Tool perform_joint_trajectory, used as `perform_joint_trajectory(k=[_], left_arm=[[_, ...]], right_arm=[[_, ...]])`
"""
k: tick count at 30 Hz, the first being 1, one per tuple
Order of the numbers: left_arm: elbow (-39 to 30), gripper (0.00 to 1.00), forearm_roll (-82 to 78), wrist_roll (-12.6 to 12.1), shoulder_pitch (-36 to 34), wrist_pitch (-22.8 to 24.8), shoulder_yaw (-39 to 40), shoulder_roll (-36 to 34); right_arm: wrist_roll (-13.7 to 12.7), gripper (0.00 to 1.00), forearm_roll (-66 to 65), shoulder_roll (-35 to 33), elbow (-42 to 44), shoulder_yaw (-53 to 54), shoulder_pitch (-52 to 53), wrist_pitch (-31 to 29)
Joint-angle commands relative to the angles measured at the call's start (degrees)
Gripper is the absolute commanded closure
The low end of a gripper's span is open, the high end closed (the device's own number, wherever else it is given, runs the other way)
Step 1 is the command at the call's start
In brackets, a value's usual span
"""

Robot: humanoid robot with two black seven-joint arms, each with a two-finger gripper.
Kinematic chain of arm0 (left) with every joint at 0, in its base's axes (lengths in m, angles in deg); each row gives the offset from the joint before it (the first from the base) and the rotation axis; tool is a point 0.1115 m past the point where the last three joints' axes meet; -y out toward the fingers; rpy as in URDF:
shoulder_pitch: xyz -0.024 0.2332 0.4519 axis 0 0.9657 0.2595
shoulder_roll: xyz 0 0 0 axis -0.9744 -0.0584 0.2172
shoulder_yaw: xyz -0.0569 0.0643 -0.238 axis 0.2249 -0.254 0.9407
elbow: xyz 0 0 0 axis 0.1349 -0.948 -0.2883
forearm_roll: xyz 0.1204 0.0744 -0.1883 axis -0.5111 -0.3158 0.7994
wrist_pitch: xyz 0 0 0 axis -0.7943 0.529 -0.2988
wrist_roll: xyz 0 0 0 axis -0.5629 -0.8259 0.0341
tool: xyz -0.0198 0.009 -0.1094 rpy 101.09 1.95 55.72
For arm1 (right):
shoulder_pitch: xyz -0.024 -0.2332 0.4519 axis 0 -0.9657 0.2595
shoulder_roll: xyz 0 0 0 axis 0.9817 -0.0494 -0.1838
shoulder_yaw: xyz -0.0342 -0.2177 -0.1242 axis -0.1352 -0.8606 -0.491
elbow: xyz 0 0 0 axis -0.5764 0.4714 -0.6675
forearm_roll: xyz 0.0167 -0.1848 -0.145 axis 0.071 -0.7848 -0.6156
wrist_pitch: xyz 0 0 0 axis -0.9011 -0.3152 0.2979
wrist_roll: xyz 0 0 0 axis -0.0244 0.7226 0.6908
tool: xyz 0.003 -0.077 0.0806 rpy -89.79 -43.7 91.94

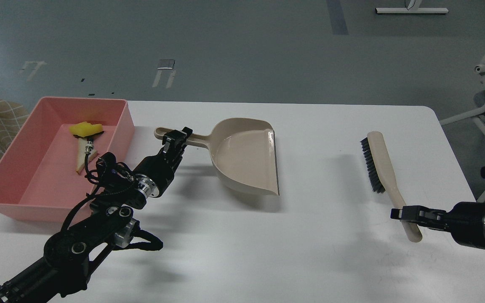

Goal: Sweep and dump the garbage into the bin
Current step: 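Lower the empty dustpan back onto the table with the left gripper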

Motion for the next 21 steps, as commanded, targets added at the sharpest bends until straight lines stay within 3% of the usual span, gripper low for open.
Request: perform_joint_trajectory(k=[1,4,9,12,14,15,16,17,19,21], left_arm=[[1.8,1.0,0.0,1.4,0.0,-1.1,-0.1,0.9],[3.0,1.0,0.0,3.0,0.0,-1.4,-2.1,0.8],[3.5,1.0,0.0,3.5,0.0,-2.1,-3.0,0.8],[3.7,0.95,0.0,3.6,0.0,-2.1,-3.0,0.9],[3.8,0.8,0.0,3.6,0.0,-2.1,-3.0,0.8],[3.8,0.62,0.0,3.6,0.0,-2.1,-3.0,0.8],[3.8,0.52,0.0,3.7,0.0,-2.1,-3.0,0.8],[3.8,0.3,0.0,4.1,0.0,-2.2,-3.0,0.8],[3.8,0.03,0.0,4.7,0.0,-2.1,-3.0,0.8],[3.8,0.02,-0.1,4.9,0.0,-2.0,-3.6,0.2]], right_arm=[[0.0,1.0,0.0,0.0,0.0,0.1,0.0,0.0],[0.0,1.0,0.0,0.1,0.0,0.0,0.0,0.0],[0.1,1.0,0.0,0.6,-0.1,0.0,-0.1,0.0],[0.0,1.0,0.0,0.7,-0.1,0.1,-0.1,0.0],[0.0,1.0,0.0,0.7,-0.1,0.1,-0.1,0.0],[0.0,1.0,0.0,0.7,-0.1,0.1,-0.1,0.0],[0.0,1.0,0.0,0.7,-0.1,0.1,-0.1,0.0],[0.0,1.0,0.0,0.7,-0.1,0.1,-0.1,0.0],[0.0,1.0,0.0,0.8,-0.1,0.1,-0.1,0.0],[0.0,1.0,0.0,0.8,-0.1,0.2,-0.1,0.0]])
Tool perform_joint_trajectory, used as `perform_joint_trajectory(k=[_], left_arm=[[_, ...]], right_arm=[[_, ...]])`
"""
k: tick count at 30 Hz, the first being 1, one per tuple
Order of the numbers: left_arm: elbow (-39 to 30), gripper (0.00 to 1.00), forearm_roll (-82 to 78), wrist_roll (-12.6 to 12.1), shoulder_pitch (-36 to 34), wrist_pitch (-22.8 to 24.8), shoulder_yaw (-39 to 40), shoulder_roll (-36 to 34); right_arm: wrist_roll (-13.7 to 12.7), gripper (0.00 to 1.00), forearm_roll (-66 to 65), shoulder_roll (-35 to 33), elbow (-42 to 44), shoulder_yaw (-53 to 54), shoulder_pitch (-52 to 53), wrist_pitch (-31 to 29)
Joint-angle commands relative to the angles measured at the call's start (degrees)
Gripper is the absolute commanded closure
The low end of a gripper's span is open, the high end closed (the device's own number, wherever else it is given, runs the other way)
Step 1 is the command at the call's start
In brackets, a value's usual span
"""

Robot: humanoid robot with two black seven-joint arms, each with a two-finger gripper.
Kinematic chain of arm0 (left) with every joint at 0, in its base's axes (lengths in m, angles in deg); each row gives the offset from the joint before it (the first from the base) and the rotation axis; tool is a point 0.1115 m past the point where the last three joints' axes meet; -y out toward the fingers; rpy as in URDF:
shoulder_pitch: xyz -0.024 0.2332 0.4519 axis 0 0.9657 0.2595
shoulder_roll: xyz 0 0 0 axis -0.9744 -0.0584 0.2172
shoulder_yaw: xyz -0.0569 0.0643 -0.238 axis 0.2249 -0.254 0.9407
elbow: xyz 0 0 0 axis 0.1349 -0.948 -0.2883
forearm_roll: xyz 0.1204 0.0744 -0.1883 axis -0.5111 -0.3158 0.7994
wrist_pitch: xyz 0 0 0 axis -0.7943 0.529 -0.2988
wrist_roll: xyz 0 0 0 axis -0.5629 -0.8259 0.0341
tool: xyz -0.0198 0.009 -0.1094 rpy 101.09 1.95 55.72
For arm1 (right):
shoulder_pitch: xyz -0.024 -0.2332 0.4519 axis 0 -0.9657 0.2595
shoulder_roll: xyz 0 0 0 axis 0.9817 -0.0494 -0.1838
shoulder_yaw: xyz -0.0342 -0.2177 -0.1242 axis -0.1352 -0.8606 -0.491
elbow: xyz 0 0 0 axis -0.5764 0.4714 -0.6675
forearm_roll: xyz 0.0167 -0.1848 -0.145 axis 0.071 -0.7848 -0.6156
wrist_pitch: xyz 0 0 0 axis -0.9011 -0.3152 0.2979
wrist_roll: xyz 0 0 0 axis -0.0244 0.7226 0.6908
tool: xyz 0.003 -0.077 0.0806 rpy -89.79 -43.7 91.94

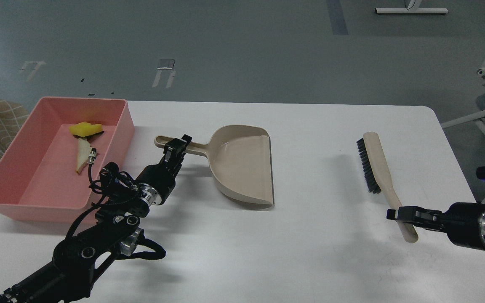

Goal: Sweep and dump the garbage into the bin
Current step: 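Lower the empty dustpan back onto the table with the left gripper, then release the dustpan and lower the brush with the right gripper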

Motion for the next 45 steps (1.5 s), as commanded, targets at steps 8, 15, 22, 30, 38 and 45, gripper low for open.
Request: perform_joint_trajectory(k=[8,15,22,30,38,45], left_arm=[[-0.1,0.02,-0.3,2.2,0.0,0.1,-7.4,-2.3],[-1.5,0.02,-0.3,4.3,0.4,0.2,-12.4,-7.0],[-6.0,0.02,0.0,5.8,1.2,0.6,-13.0,-12.9],[-10.2,0.02,0.5,7.2,1.6,1.2,-12.2,-15.7],[-12.8,0.02,0.7,7.2,2.1,1.3,-11.8,-18.3],[-14.3,0.02,0.8,7.2,2.1,1.5,-9.7,-20.2]], right_arm=[[0.1,1.0,0.0,0.4,0.4,0.3,0.0,0.0],[0.1,1.0,0.1,0.9,2.3,0.4,0.0,-0.1],[0.9,1.0,0.1,1.7,4.1,0.4,-0.3,-0.2],[0.9,1.0,0.3,3.1,6.0,0.4,-0.6,-0.2],[0.9,1.0,0.3,3.6,6.6,0.4,-1.4,-0.1],[0.9,0.78,0.3,3.6,6.6,0.4,-1.5,-0.1]])
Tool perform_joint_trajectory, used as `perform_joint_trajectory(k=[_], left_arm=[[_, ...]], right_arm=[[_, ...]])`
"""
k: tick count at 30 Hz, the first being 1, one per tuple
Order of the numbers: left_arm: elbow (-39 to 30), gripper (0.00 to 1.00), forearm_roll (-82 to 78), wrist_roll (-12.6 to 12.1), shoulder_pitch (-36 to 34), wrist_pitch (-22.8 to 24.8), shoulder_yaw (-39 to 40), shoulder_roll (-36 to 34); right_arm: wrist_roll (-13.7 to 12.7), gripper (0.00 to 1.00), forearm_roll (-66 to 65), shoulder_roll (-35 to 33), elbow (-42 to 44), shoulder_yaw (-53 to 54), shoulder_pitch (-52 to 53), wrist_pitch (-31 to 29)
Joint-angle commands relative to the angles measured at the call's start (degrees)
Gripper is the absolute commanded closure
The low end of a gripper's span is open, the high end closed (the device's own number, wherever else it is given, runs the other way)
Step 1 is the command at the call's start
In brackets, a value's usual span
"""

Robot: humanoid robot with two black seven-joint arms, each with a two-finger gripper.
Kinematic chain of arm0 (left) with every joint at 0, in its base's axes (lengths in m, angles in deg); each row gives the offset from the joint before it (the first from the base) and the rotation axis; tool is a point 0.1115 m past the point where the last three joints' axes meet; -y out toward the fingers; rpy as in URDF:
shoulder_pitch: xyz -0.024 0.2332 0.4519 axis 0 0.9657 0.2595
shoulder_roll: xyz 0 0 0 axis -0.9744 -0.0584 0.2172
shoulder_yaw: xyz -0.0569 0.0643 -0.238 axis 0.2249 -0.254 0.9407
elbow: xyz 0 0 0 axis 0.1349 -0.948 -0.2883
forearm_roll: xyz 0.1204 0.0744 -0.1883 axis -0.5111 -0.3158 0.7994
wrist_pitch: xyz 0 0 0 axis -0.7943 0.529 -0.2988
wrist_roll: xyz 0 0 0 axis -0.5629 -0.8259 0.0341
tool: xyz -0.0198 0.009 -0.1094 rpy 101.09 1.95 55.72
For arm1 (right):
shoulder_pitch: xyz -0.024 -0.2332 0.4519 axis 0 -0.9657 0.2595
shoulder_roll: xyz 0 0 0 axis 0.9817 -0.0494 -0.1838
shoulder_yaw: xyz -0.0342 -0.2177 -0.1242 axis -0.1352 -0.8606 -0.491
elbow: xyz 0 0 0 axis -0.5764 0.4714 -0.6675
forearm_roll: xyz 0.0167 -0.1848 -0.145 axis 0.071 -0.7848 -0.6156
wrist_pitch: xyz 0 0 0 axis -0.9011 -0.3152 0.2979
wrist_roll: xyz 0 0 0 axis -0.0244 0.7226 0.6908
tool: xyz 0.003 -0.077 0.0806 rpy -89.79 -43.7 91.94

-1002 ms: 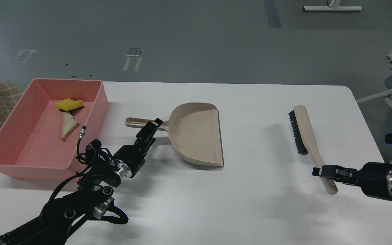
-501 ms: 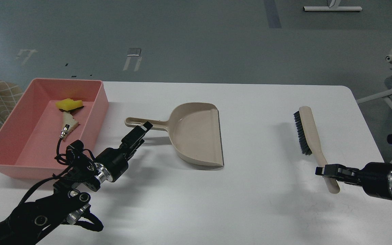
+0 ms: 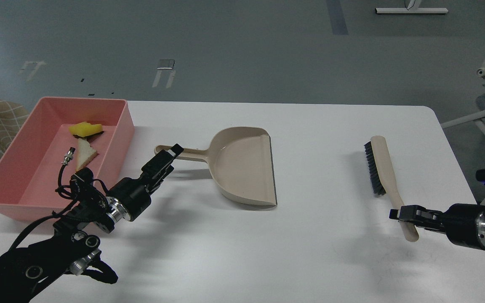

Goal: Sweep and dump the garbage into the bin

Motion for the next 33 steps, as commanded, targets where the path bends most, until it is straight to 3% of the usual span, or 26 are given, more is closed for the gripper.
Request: perform_joint_trajectory(k=[1,6,17,19,22,27,31,33], left_arm=[[-0.9,0.02,0.1,-0.1,0.0,0.2,1.2,-1.0],[-2.2,0.02,0.1,0.1,0.0,0.2,1.8,-2.6],[-4.1,0.02,0.3,0.4,0.1,0.3,3.3,-4.6],[-5.8,0.02,0.4,0.4,0.1,0.3,3.5,-6.1],[-9.6,0.02,2.0,0.4,0.1,0.7,3.6,-9.9],[-16.7,0.02,5.6,0.6,0.5,3.4,5.1,-17.0],[-21.3,0.02,11.1,0.8,1.0,5.4,9.2,-21.6],[-21.6,0.02,14.3,0.5,0.9,7.3,13.6,-22.1]], right_arm=[[0.0,0.74,0.0,0.0,0.0,0.0,-0.1,0.0],[0.0,0.53,0.1,-0.1,0.0,0.0,-0.1,-0.2],[-0.1,0.35,0.5,-1.6,-0.7,0.2,-0.1,-0.4],[-0.1,0.29,2.4,-2.9,-1.0,0.4,-0.1,-0.4],[-0.1,0.07,6.5,-6.2,-2.0,1.2,-0.1,-0.4],[0.1,0.02,12.5,-12.5,-4.0,3.1,-0.1,-1.7],[3.1,0.02,17.8,-16.4,-4.0,7.6,-0.1,-4.1],[3.3,0.02,22.3,-16.8,-3.4,10.4,-0.1,-3.9]])
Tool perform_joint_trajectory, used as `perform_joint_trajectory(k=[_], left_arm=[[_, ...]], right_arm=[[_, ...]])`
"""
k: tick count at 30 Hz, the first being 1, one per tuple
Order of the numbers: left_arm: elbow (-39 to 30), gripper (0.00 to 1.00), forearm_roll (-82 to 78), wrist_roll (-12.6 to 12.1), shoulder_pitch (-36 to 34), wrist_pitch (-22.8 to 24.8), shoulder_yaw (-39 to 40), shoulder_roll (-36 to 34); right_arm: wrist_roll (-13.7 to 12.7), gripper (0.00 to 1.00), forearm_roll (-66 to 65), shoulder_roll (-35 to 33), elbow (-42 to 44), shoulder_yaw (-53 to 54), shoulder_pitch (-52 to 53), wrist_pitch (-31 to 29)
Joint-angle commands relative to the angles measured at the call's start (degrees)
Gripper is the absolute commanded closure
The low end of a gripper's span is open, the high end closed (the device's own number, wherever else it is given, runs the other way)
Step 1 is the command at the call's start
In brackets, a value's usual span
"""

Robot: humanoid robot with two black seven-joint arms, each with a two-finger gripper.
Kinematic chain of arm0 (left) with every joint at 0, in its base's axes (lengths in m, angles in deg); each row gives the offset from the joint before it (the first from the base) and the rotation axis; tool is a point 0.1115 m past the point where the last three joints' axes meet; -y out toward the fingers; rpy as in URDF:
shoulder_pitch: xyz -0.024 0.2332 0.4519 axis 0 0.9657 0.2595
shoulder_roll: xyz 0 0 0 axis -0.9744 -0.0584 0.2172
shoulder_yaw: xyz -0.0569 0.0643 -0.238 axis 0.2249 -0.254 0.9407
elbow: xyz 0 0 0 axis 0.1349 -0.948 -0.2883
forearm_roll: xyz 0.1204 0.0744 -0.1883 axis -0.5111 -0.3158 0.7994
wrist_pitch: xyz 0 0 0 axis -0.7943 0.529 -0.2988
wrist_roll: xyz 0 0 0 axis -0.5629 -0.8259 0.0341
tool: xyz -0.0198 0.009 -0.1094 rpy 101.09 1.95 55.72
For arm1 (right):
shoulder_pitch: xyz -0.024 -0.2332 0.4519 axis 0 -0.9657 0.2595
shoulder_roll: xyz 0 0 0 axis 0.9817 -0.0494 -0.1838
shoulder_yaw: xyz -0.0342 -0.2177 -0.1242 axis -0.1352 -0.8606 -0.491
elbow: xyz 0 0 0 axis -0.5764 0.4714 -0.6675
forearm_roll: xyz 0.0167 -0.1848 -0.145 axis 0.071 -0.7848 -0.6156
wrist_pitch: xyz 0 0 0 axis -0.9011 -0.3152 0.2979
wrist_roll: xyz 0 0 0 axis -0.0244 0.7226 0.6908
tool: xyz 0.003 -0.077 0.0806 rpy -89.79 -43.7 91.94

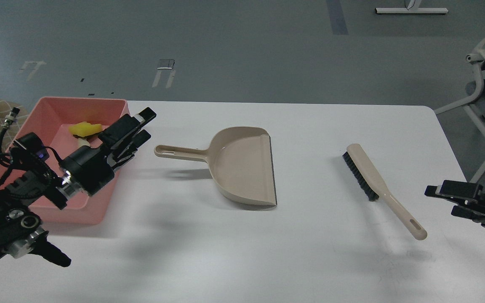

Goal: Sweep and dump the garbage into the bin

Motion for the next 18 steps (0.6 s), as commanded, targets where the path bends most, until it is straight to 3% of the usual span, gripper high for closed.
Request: perform_joint_trajectory(k=[1,5,8,13,18], left_arm=[[-0.8,0.02,6.3,-0.7,-0.6,3.9,8.4,-1.1],[0.9,0.02,13.9,-2.1,-1.6,8.6,16.8,-0.6],[6.1,0.02,18.9,-5.6,-7.0,11.2,20.7,0.2],[19.3,0.02,19.4,-9.1,-20.4,14.7,20.4,10.6],[32.3,0.02,19.4,-10.7,-32.5,15.1,18.3,21.0]], right_arm=[[0.9,0.02,8.0,-1.2,1.3,5.8,0.1,-0.1],[0.9,0.02,13.4,-0.7,4.7,13.2,0.5,0.2],[0.9,0.02,18.1,1.8,10.5,21.2,0.7,-0.1],[0.7,0.02,21.2,7.5,19.9,33.7,1.3,-0.4],[0.4,0.02,21.2,15.2,26.0,38.9,6.5,0.2]])
